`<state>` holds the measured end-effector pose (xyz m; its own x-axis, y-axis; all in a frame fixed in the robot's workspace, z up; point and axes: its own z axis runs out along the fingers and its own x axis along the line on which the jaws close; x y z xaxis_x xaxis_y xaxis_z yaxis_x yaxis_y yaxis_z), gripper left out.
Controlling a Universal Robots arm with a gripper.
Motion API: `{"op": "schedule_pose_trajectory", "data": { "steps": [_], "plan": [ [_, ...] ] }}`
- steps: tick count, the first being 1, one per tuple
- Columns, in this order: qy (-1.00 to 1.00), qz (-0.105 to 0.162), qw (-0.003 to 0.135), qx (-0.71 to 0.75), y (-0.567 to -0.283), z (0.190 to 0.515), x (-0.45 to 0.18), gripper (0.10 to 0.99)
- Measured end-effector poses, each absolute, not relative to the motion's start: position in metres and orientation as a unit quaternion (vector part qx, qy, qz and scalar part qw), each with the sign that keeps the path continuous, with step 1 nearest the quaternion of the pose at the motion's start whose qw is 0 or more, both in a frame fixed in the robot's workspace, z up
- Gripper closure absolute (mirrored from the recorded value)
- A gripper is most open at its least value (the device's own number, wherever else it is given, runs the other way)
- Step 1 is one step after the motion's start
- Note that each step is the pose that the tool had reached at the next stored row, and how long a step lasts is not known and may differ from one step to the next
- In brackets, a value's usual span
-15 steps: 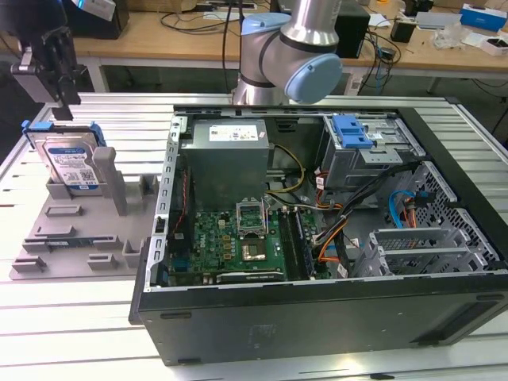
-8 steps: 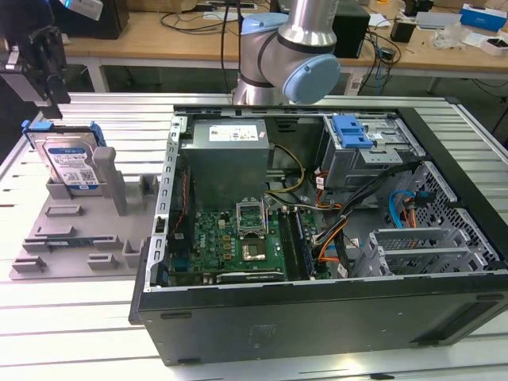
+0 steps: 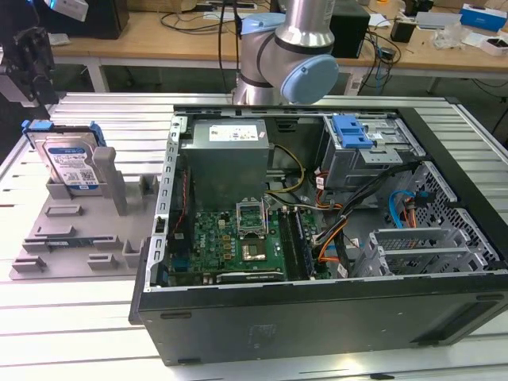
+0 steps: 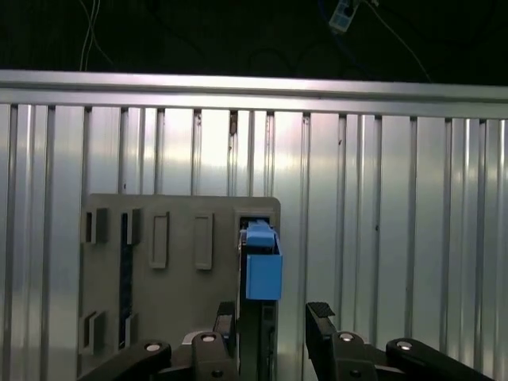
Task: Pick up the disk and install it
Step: 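Pick up the disk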
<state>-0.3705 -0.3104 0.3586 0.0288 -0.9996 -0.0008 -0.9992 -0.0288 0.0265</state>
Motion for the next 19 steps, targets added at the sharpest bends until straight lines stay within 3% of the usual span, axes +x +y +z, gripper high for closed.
{"op": "schedule_pose_trajectory", "data": {
  "steps": [19],
  "plan": [
    [-0.696,-0.010,0.009,0.718,-0.313,0.345,-0.378,0.604]
  ]
}}
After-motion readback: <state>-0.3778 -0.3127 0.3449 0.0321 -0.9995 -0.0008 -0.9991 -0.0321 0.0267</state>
